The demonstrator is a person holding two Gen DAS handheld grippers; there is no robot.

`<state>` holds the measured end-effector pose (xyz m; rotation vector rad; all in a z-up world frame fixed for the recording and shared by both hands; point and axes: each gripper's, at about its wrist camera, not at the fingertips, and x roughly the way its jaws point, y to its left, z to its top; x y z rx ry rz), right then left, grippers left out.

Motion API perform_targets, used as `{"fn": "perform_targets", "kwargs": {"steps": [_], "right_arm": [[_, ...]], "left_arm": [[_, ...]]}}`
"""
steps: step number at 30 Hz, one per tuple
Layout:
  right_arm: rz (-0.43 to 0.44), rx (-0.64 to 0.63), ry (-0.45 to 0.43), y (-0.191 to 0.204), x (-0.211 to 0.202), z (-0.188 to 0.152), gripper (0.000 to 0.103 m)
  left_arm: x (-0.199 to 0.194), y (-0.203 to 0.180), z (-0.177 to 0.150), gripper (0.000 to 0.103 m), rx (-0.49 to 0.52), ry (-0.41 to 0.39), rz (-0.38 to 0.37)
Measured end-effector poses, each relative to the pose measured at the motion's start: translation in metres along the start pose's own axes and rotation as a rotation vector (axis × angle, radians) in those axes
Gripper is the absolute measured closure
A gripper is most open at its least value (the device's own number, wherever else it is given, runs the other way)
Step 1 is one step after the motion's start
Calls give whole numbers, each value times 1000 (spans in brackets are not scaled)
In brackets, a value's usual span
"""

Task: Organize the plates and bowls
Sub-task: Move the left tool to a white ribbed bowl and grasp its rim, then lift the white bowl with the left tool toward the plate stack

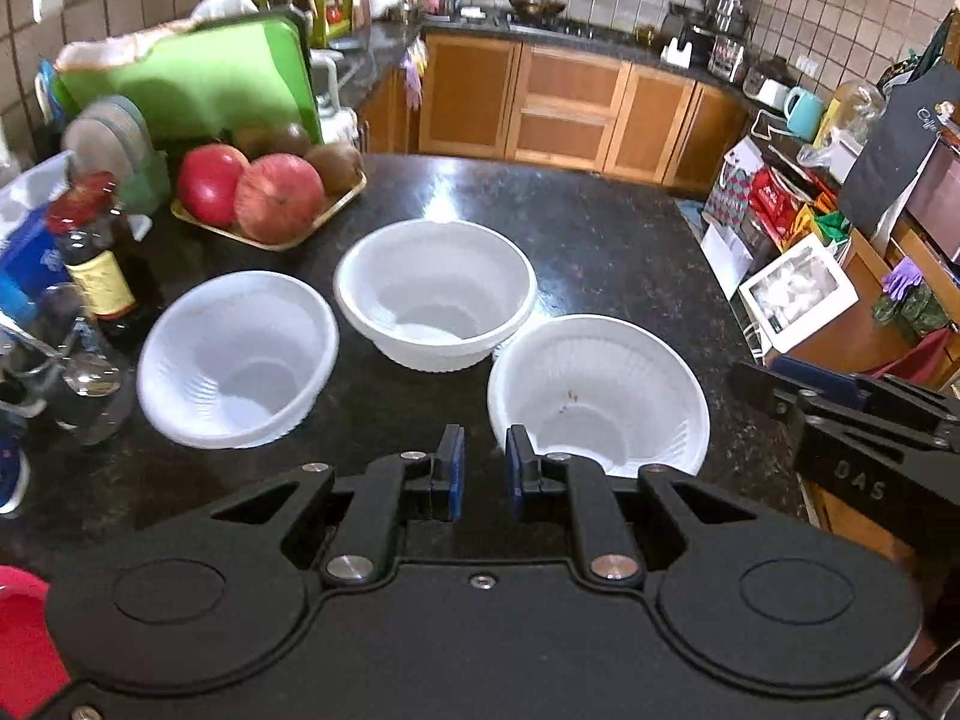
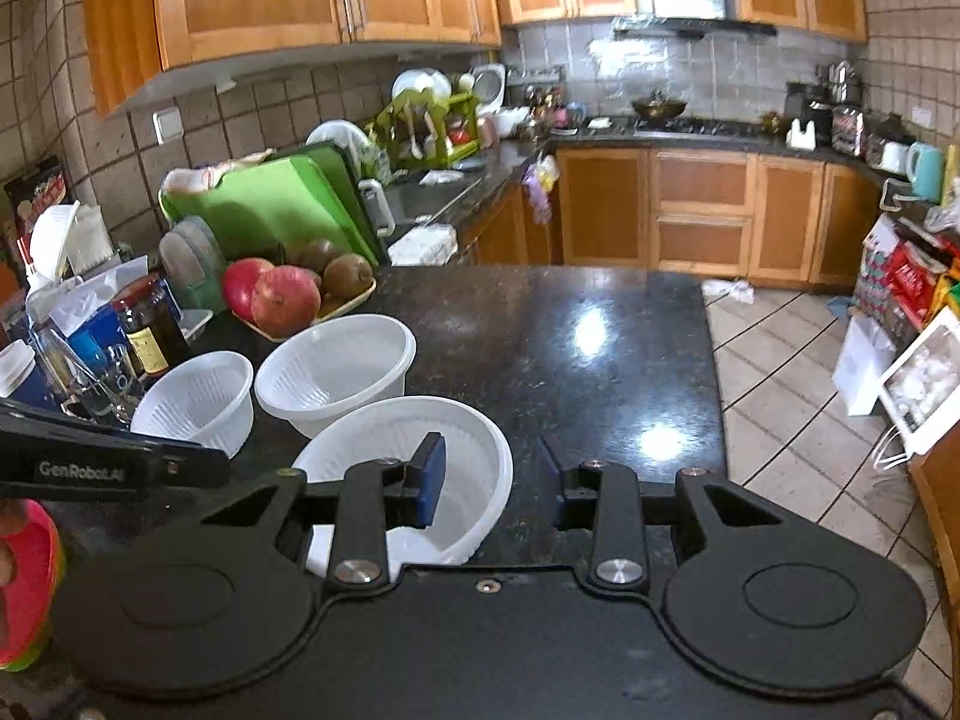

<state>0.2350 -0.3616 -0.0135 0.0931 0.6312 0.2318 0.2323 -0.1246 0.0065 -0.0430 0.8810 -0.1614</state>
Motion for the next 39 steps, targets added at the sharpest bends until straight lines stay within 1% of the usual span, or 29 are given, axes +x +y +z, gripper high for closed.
{"fn": "perform_targets", "kwargs": {"steps": [3,8,12,30,35,39], "right_arm": [[12,-8,36,-2,18,2,67],[45,0,88,-5,42,1,67],[48,-6,105,-5,51,-1,67],[27,-10,141,-2,63,-1,68],[14,-13,137,-3,67,-1,70],[28,12,138,-8,66,-1,71]], "left_arm": [[9,-7,3,79,1,19,24],[21,-14,7,79,-4,53,31],[26,-18,10,79,0,66,40],[47,-24,16,79,32,105,54],[52,-27,19,79,46,94,61],[51,-23,19,79,38,96,37]]}}
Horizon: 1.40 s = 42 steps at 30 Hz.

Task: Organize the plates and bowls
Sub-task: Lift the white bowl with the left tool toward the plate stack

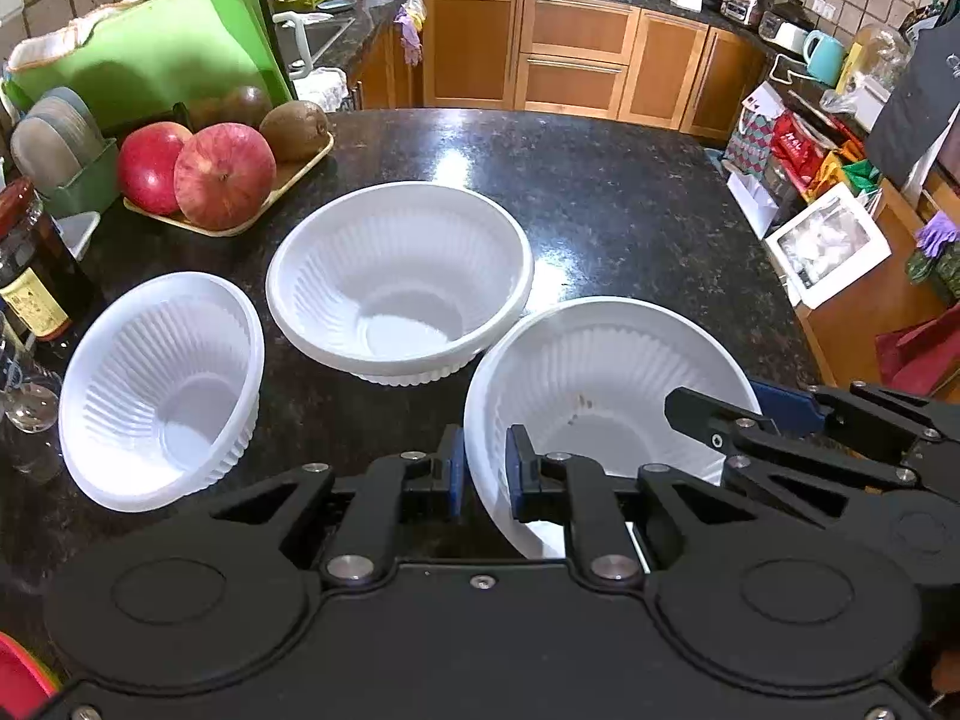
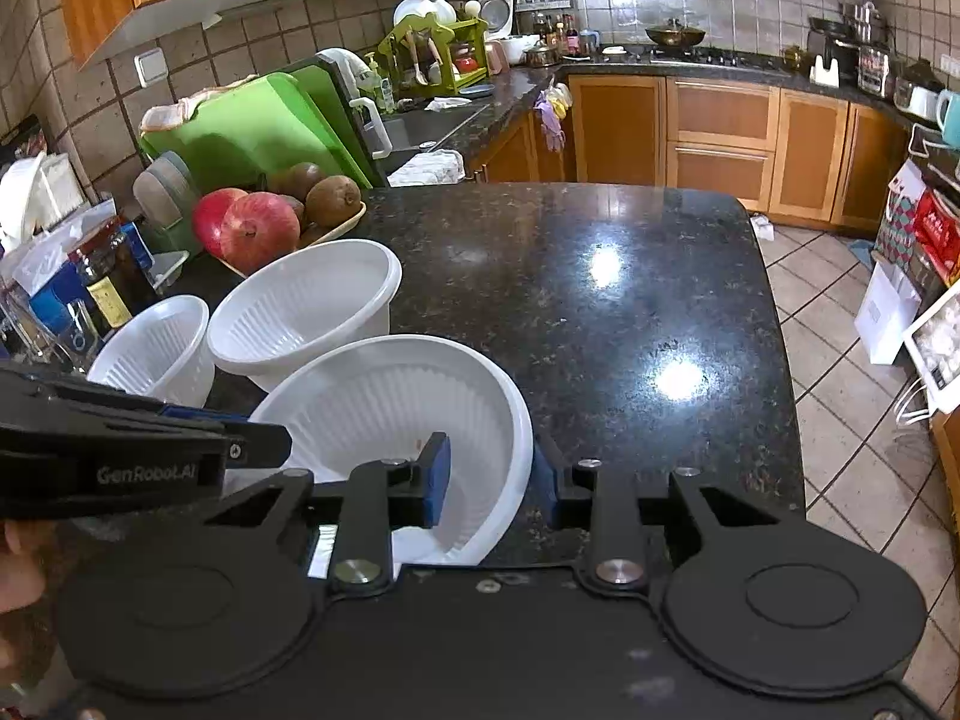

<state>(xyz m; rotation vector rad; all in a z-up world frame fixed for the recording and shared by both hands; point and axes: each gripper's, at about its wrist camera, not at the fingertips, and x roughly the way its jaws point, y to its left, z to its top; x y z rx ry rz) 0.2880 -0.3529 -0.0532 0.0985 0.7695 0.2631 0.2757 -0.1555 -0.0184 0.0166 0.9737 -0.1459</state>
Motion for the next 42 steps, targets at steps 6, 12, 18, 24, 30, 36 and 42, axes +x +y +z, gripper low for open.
{"fn": "perform_targets", "kwargs": {"steps": [6,12,18,24,30,36,42], "right_arm": [[1,15,-4,-3,1,2,71],[2,20,12,-3,6,0,73],[-14,20,22,-3,5,-4,77],[10,35,45,2,-5,-14,78],[23,14,63,25,-28,-40,78],[26,25,80,47,-56,-71,78],[24,48,87,71,-87,-101,78]], "left_arm": [[1,5,3,80,-20,8,-16],[9,-5,0,80,11,21,-2],[6,-9,-3,79,30,17,6],[-5,-2,-14,79,28,27,-14],[-24,7,-39,79,50,42,-11],[-51,18,-69,79,87,44,-44],[-71,35,-97,79,119,58,-93]]}}
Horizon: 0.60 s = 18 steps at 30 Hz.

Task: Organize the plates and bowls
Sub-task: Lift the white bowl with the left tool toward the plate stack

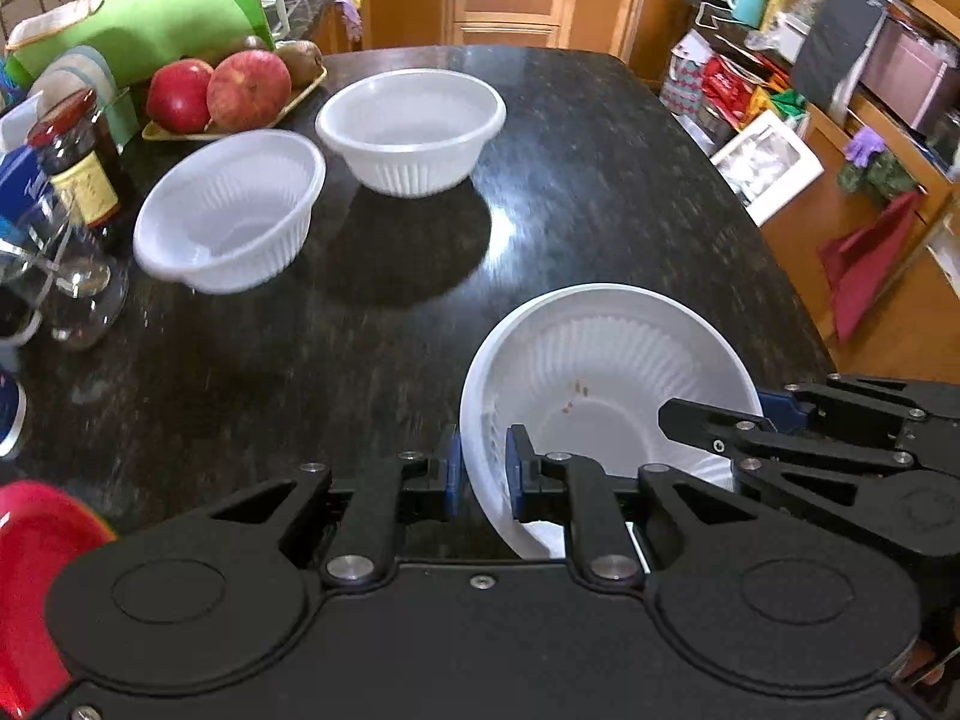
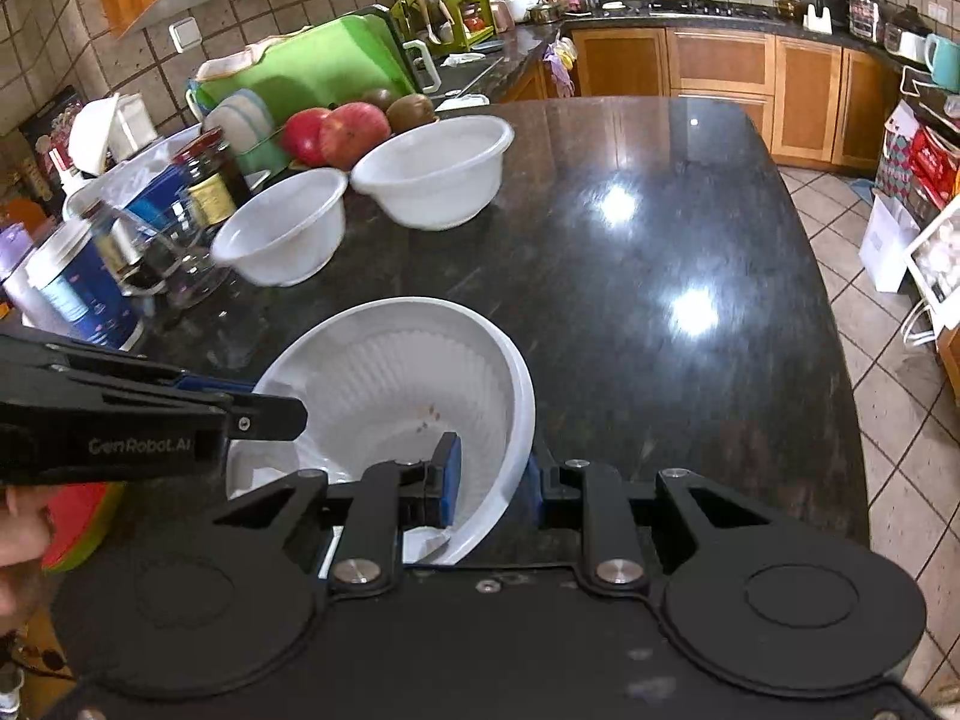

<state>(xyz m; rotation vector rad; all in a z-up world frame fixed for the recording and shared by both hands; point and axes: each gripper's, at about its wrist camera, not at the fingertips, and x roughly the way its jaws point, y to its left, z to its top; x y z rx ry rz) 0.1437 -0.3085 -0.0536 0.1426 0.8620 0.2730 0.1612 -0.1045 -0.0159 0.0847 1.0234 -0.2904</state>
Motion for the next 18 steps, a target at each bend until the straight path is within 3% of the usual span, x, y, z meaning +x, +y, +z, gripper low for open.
{"fn": "perform_targets", "kwargs": {"steps": [7,18], "right_arm": [[-4,19,5,31,-18,-30,78],[-24,74,21,58,-29,-50,78]], "left_arm": [[-21,17,-28,79,-1,5,-26],[-38,33,-56,79,26,14,-91]]}}
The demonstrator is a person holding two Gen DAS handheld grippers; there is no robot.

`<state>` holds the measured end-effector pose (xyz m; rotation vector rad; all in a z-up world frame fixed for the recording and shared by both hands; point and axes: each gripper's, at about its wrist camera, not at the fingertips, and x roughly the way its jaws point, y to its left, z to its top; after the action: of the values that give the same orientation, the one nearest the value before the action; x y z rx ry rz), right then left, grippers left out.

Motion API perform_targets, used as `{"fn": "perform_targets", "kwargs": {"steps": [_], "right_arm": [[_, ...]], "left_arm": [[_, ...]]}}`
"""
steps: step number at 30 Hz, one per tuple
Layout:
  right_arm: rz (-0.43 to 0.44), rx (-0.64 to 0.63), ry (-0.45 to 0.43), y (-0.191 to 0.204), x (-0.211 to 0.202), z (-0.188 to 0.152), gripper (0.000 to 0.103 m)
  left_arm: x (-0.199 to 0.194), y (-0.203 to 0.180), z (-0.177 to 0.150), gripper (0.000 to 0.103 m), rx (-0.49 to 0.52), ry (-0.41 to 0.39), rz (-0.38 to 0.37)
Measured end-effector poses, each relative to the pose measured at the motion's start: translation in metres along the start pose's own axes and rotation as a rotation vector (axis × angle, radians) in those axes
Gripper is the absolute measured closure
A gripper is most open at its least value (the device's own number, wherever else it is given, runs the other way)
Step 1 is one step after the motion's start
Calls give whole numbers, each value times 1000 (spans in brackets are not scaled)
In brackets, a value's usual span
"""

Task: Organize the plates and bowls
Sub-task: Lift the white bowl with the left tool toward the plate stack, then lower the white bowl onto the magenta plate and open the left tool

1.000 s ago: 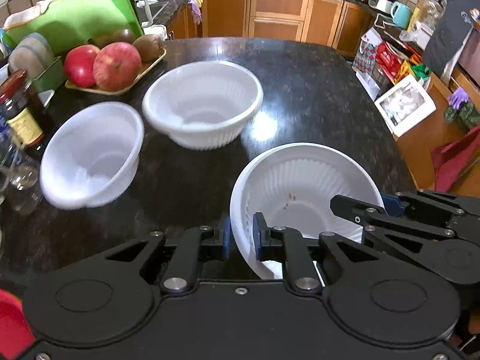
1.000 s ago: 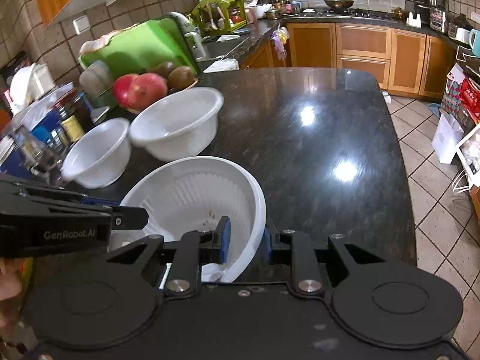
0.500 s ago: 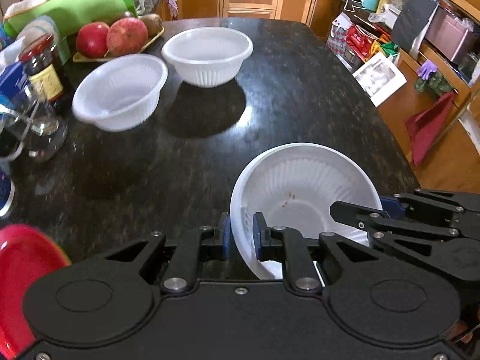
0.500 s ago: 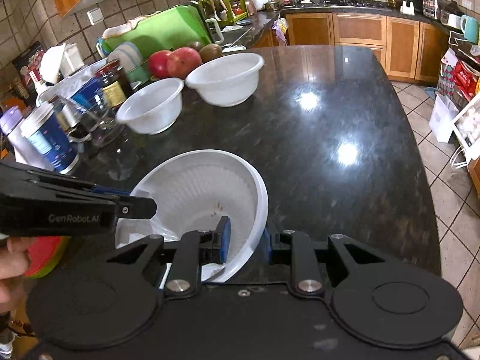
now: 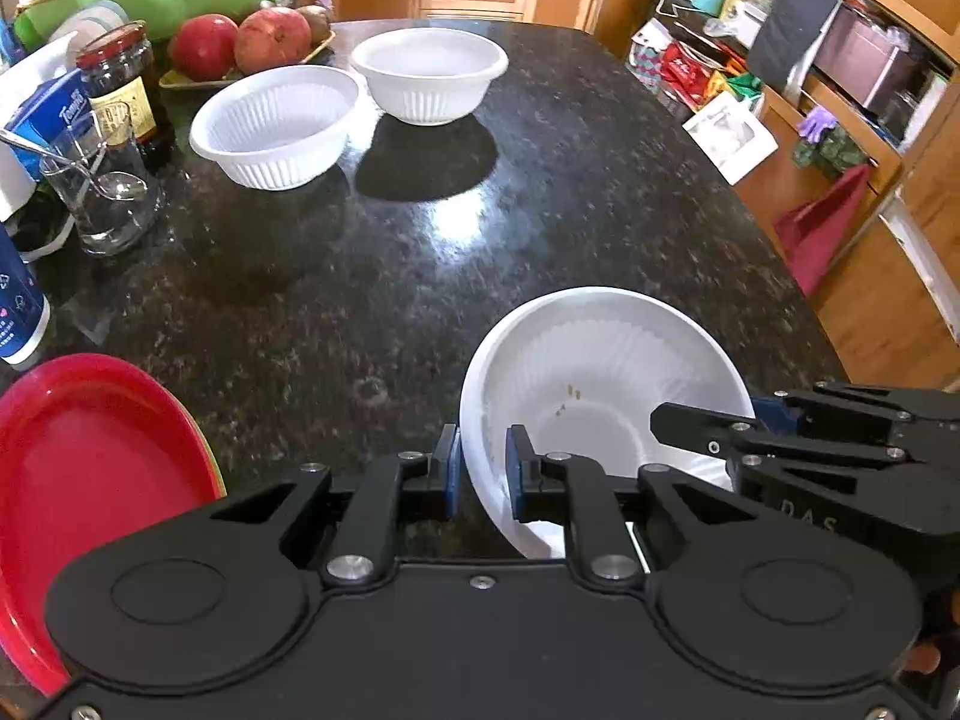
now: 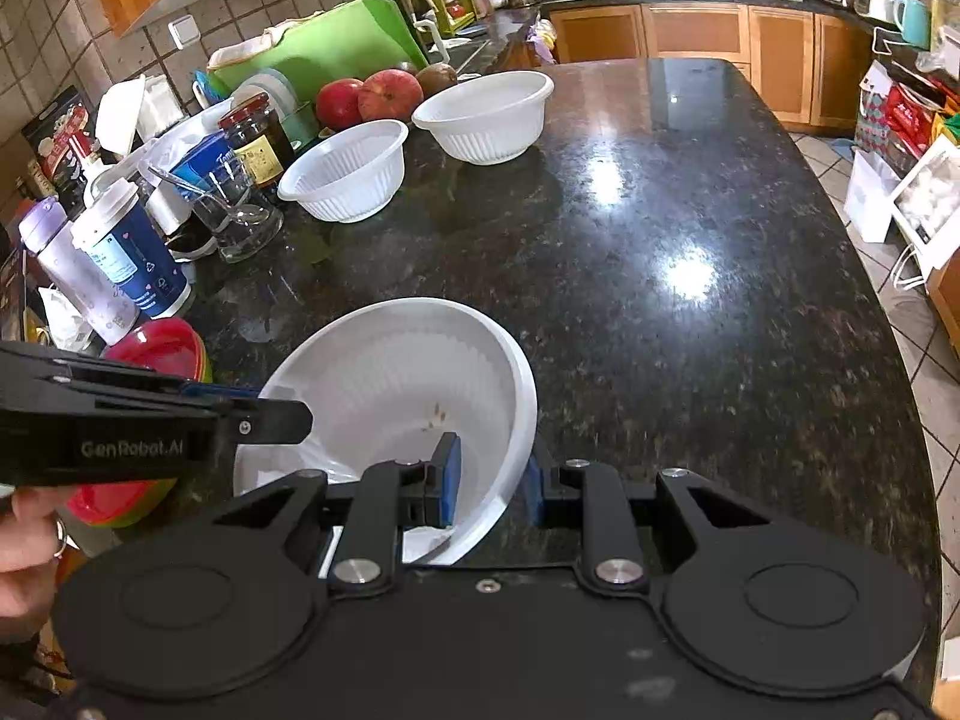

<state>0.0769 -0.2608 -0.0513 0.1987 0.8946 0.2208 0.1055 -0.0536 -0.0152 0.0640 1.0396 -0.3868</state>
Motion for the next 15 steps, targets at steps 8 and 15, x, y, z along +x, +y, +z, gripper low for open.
{"fn": "perform_targets", "kwargs": {"steps": [8,15], "right_arm": [[-21,-15,-3,9,-4,-14,78],[-42,10,-68,9,-16,-12,75]], "left_arm": [[-2,6,-9,79,33,18,-48],[-15,15,-11,79,30,-27,-42]]}}
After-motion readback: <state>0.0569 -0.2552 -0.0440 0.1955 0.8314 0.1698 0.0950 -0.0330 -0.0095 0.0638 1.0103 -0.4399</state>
